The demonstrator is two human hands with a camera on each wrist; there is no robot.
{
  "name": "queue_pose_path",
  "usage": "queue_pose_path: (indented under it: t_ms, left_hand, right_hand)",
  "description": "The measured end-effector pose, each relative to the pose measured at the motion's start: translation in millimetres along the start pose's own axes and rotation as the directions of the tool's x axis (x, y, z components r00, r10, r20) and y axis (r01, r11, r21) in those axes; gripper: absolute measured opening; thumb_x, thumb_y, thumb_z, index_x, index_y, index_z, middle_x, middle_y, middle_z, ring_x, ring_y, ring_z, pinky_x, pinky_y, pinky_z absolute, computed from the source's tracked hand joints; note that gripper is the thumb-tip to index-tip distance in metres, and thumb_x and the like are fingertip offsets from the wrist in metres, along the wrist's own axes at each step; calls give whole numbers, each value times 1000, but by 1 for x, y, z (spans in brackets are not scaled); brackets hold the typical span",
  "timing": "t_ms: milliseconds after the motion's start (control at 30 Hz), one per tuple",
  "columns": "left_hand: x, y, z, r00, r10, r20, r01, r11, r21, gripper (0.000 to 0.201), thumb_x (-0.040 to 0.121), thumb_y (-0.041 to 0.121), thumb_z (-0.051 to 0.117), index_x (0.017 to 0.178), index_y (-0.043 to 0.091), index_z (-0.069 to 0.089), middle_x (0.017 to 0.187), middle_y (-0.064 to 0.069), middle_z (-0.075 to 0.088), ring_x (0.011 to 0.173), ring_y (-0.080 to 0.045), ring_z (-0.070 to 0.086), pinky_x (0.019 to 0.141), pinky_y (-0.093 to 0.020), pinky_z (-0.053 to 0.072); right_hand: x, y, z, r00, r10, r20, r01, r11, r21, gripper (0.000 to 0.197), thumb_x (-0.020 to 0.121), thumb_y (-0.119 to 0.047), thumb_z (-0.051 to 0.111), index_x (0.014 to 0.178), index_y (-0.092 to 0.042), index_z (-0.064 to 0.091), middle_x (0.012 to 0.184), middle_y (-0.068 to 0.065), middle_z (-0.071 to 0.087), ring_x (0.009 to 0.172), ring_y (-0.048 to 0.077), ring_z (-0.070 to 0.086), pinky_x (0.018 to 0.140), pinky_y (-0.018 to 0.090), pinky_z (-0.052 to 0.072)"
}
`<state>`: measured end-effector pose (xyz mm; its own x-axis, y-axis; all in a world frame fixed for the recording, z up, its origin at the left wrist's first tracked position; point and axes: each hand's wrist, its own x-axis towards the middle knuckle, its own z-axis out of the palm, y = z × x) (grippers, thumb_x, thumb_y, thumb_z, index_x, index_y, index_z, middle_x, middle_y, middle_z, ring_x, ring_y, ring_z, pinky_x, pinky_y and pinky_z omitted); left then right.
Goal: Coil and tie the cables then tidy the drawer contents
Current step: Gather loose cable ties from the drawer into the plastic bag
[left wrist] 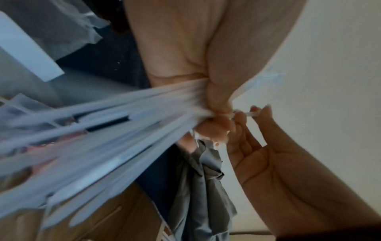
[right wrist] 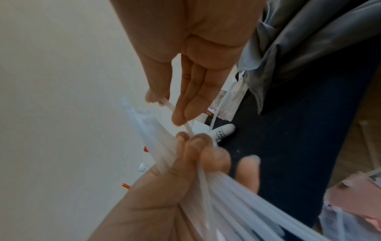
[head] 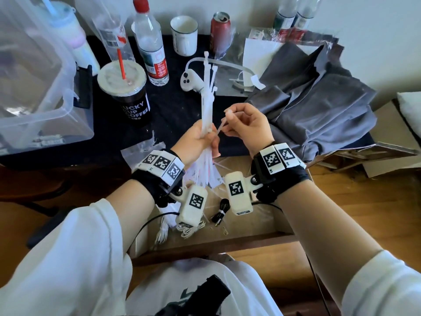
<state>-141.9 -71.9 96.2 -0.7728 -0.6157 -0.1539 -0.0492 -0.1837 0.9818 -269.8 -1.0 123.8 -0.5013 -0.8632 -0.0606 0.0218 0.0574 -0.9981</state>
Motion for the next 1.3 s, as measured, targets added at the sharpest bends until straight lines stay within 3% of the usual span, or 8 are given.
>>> queue_pose_path:
  t_ms: [133, 333, 467, 633, 767, 867, 1100, 1300]
  left_hand:
    - [17, 19, -13, 976, 160, -149, -168, 985, -43, 24, 99, -1, 36, 109, 17, 48, 65, 1, 52, 59, -9, 55, 67, -24, 51]
    - [48, 52, -34, 922, 357, -149, -358, 933, 18, 11, 93, 13, 41, 88, 12, 50, 66, 13, 62, 71, -5, 60, 79, -23, 49]
    - [65, 64, -37, 910, 404, -91, -398, 914, 84, 10, 93, 13, 41, 89, 13, 49, 70, 10, 60, 74, -5, 62, 82, -23, 47]
    - [75, 45, -32, 936, 352, -15, -346, 925, 154, 16, 94, 13, 41, 83, 17, 53, 76, 5, 60, 85, -14, 63, 92, -33, 46]
    - [81, 26, -28, 970, 241, 4, -237, 949, 206, 17, 95, 7, 49, 85, 21, 55, 89, 8, 59, 85, 4, 58, 83, -19, 45]
    - [83, 21, -26, 982, 175, 65, -186, 955, 231, 23, 93, -2, 50, 93, 20, 56, 94, 4, 60, 87, 6, 59, 83, -17, 47]
    - [82, 8, -15, 999, -18, 42, 2, 939, 343, 28, 95, -9, 40, 121, -13, 49, 114, -29, 56, 110, -33, 54, 86, -20, 46]
    - [81, 9, -16, 1000, 15, 13, -17, 988, 153, 43, 90, -18, 40, 128, 4, 40, 94, 7, 50, 71, 20, 56, 70, -4, 44]
  right_hand:
    - [7, 8, -4, 997, 75, -30, -76, 996, -54, 13, 93, -10, 55, 102, -17, 52, 83, 0, 56, 74, 7, 53, 67, 20, 47]
    - [12, 29, -5, 972, 216, -90, -221, 974, -51, 25, 98, -13, 43, 119, -3, 52, 96, 2, 58, 79, 7, 53, 70, 18, 42]
    - [28, 27, -7, 973, 217, -85, -221, 974, -42, 16, 98, -12, 43, 109, -10, 53, 101, 5, 58, 80, 6, 54, 72, 19, 42]
    - [47, 18, -4, 990, 138, -15, -138, 990, 28, 20, 92, -7, 54, 113, -8, 51, 106, 13, 56, 86, 8, 54, 78, 16, 45]
    - [65, 5, 4, 990, 39, 138, -39, 999, -2, 48, 81, -18, 63, 126, -15, 47, 121, 10, 58, 114, 16, 54, 102, 29, 43]
    - [75, 4, 7, 974, 27, 223, -7, 996, -91, 36, 87, -6, 62, 121, -10, 51, 113, 4, 62, 102, 8, 55, 99, 27, 42]
    - [78, 14, 8, 907, 69, 416, 21, 978, -208, 32, 89, 1, 55, 119, -11, 55, 117, 18, 60, 92, -12, 57, 89, 11, 44]
    - [81, 14, 11, 909, -59, 413, 120, 985, -122, 24, 94, 7, 41, 112, 6, 57, 114, 37, 55, 85, -14, 57, 76, 6, 43]
